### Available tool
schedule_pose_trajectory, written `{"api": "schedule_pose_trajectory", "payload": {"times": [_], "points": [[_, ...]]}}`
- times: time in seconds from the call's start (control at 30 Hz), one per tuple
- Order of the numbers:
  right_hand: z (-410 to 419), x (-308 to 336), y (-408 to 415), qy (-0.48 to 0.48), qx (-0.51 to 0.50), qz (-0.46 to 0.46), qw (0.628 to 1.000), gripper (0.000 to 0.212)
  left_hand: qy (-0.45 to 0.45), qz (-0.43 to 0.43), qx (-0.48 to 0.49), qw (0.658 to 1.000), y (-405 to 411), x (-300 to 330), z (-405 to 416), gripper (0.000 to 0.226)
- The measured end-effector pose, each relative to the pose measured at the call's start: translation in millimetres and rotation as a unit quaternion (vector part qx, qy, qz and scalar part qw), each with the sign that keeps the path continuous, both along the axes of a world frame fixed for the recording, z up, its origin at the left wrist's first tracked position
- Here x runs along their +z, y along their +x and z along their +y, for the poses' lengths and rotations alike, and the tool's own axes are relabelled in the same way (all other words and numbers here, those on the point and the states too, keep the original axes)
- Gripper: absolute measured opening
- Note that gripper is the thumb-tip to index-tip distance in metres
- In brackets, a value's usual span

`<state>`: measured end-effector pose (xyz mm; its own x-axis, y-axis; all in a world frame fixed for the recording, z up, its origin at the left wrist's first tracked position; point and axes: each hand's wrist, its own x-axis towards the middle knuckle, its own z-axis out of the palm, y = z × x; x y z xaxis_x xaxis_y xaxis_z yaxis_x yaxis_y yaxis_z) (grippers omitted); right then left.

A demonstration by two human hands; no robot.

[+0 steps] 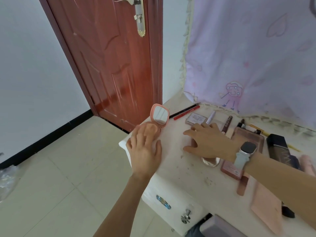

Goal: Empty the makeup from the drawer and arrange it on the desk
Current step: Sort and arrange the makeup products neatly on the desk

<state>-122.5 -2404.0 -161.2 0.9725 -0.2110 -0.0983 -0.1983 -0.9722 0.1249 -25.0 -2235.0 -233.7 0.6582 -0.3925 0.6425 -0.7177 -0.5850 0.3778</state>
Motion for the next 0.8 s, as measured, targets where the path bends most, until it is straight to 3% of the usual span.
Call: {"api": "schedule_pose_trajectory", "payload": {"times": [0.07,0.23,0.33,0.4,0.53,0.67,0.8], "points": [[5.9,-1.1,-1.4,-0.007,0.022,0.028,0.999,0.059,-0.024,-0.032,-0.028,0.999,-17.4,-0.6,1.1,0.035],[16.5,-0.5,-5.5,-0.014,0.057,0.013,0.998,0.033,-0.023,-0.013,-0.059,0.998,-35.9,-12.2,3.3,0.024],[17.2,-3.9,-2.4,0.076,0.027,-0.004,0.997,0.032,-0.012,0.002,-0.054,0.998,-35.4,-11.9,3.5,0.025],[19.5,0.2,-2.2,0.167,0.005,-0.051,0.985,0.018,0.004,0.010,-0.054,0.998,-35.2,-10.3,4.7,0.026],[15.6,21.3,-5.1,0.313,-0.057,-0.143,0.937,0.018,0.016,0.070,-0.069,0.995,-40.6,-3.5,6.4,0.036],[11.0,35.5,-14.1,0.444,-0.117,-0.164,0.873,0.009,-0.044,0.249,-0.161,0.954,-51.9,17.6,0.2,0.058],[15.0,30.5,-23.0,0.524,-0.152,-0.168,0.821,0.006,-0.075,0.256,-0.219,0.938,-60.4,24.6,-12.4,0.045]]}}
